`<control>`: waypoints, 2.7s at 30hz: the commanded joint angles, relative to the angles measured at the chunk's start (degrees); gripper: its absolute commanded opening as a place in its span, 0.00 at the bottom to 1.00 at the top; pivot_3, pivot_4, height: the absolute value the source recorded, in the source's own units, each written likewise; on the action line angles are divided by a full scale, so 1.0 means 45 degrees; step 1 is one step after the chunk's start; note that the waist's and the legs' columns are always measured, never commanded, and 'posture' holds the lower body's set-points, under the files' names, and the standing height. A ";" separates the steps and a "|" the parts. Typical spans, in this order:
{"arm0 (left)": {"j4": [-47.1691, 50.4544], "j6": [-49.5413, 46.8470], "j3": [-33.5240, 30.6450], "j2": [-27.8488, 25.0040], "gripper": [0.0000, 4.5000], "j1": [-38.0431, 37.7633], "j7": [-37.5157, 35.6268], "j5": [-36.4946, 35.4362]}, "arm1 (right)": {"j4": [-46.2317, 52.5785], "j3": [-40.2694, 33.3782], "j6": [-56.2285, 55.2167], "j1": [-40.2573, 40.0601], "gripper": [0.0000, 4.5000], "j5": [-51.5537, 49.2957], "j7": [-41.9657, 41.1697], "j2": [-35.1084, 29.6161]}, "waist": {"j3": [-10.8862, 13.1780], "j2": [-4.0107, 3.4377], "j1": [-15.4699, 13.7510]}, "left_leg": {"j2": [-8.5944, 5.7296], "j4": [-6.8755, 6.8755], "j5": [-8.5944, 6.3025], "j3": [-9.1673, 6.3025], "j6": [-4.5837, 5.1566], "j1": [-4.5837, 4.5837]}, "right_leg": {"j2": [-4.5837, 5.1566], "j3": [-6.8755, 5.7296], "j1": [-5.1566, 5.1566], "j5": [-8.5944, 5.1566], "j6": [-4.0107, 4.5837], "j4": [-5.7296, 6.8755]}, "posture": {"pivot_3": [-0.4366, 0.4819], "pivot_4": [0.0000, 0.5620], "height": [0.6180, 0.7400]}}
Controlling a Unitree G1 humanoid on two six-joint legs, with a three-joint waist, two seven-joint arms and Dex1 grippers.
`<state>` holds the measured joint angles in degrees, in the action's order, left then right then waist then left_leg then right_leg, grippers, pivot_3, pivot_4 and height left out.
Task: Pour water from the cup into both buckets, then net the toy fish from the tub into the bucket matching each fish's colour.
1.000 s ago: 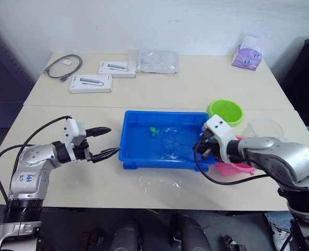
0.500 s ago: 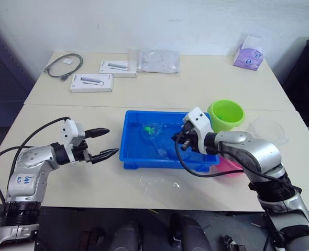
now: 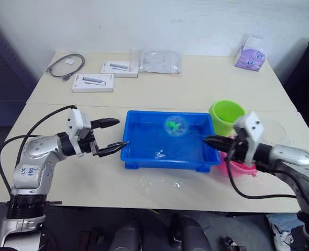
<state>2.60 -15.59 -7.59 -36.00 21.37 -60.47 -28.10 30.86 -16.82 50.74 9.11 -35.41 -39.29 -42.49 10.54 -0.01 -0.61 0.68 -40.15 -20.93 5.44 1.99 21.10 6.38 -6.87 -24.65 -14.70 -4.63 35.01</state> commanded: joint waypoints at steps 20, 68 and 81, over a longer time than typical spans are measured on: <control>-0.0529 0.0291 0.1104 0.1251 0.98 0.1101 -0.0160 0.0014 | -0.4772 -0.1179 -0.9645 -0.1242 0.00 0.7100 0.1355 -0.2269 | 0.0000 -0.0001 -0.0087 | -0.0001 -0.0002 0.0004 0.0031 0.0003 -0.0021 | -0.0026 0.0034 0.0001 0.0001 -0.0001 0.0009 | 0.48 0.27 1.00; 0.2377 -0.0610 -0.0623 -0.2088 0.98 -0.0532 -0.3473 -0.2680 | -0.0755 0.2638 -0.8559 -0.2252 0.00 -0.2498 -0.3286 -0.3161 | 0.0004 -0.0010 0.0112 | 0.0040 0.0004 0.0011 0.0002 -0.0017 -0.0093 | 0.0021 0.0056 0.0068 0.0001 0.0005 -0.0006 | 0.48 0.27 1.00; 0.1627 0.2402 -0.0615 -0.3051 0.98 -0.4684 -0.4961 -0.0497 | -0.3447 0.7301 -0.9995 -0.1687 0.00 0.3077 -0.3950 0.0660 | -0.0002 0.0008 0.0149 | 0.0036 0.0013 -0.0012 0.0026 -0.0025 -0.0105 | 0.0041 0.0049 0.0041 -0.0027 0.0055 -0.0026 | 0.48 0.27 1.00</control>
<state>10.25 -6.57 -9.05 -49.97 1.08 -83.32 -30.91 16.67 15.15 7.77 0.63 -23.80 -57.12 -40.68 10.53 0.03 0.07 0.84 -40.09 -20.99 5.57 1.88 20.62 6.57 -6.64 -24.47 -14.83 -4.38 34.92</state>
